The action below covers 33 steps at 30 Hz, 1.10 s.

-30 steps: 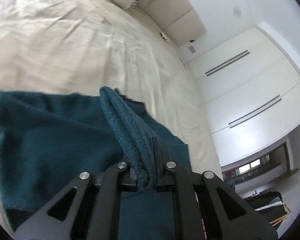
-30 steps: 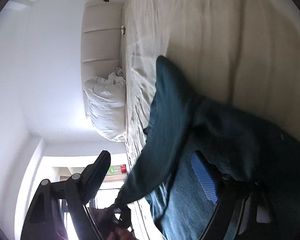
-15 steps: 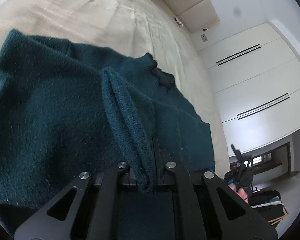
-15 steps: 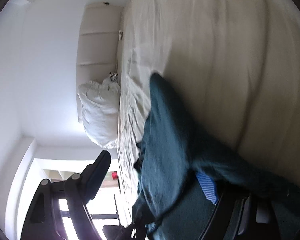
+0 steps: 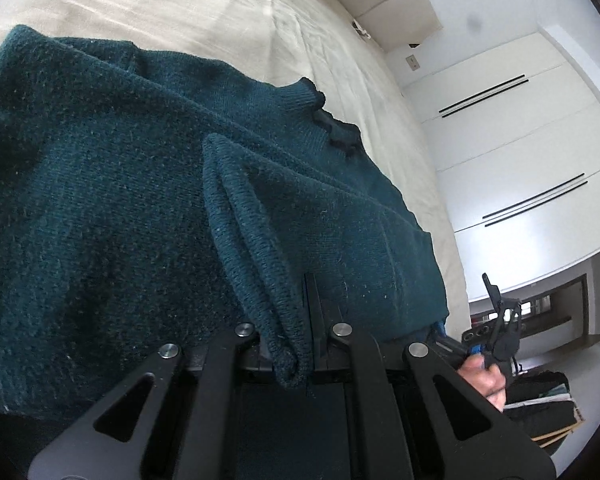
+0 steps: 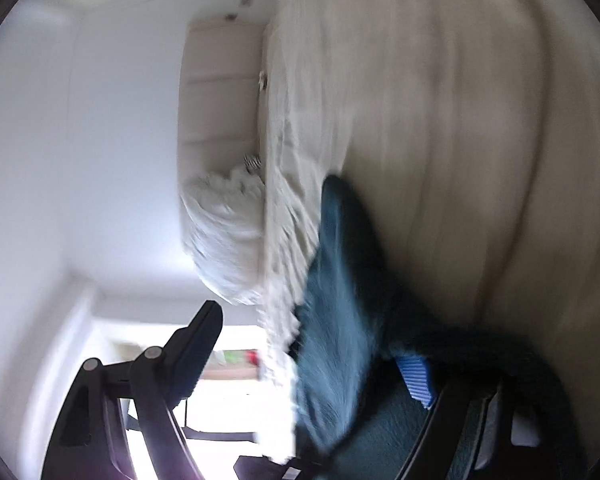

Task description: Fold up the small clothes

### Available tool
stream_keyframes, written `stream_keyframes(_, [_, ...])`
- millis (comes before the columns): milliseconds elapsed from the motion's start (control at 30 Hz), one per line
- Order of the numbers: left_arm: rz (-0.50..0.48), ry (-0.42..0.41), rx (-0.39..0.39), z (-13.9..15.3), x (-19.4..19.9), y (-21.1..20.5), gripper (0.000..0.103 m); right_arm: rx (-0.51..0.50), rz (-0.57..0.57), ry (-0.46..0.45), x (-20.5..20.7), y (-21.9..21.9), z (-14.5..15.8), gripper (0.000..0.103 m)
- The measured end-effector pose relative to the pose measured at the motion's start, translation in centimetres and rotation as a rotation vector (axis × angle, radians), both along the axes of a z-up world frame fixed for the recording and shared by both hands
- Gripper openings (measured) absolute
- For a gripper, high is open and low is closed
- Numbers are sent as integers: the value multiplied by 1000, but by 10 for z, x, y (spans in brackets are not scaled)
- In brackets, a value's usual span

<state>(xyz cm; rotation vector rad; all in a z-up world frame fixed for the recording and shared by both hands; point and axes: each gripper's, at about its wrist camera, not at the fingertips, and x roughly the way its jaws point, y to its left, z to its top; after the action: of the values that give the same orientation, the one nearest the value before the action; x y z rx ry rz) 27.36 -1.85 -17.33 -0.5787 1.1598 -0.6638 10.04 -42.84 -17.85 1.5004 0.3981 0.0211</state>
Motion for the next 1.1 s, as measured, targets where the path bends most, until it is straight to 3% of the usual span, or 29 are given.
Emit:
stream_keyframes(100, [-4, -5, 10, 2, 1, -5, 7, -40, 88, 3, 15, 23, 11, 85])
stream_keyframes(200, [-8, 3, 4, 2, 3, -8, 7, -92, 37, 7, 20, 14, 19, 85])
stream_keyframes(467, [-22, 5, -2, -3, 5, -12, 7, -5, 2, -5, 8, -20, -8, 64])
stream_keyframes(633, [-20, 8, -18, -6, 18, -11, 7, -46, 23, 6, 10, -18, -10, 64])
stream_keyframes(833, [-49, -65, 35, 14, 31, -23, 7, -52, 36, 14, 12, -17, -7, 63])
stream_keyframes(967, [-34, -120, -26, 20, 32, -20, 7, -59, 42, 14, 13, -18, -5, 64])
stream_keyframes(1067, [-53, -175, 40, 24, 29, -28, 7, -53, 39, 0, 12, -19, -8, 64])
stream_keyframes(1100, [-52, -146, 71, 14, 31, -29, 7, -51, 38, 1, 12, -19, -10, 63])
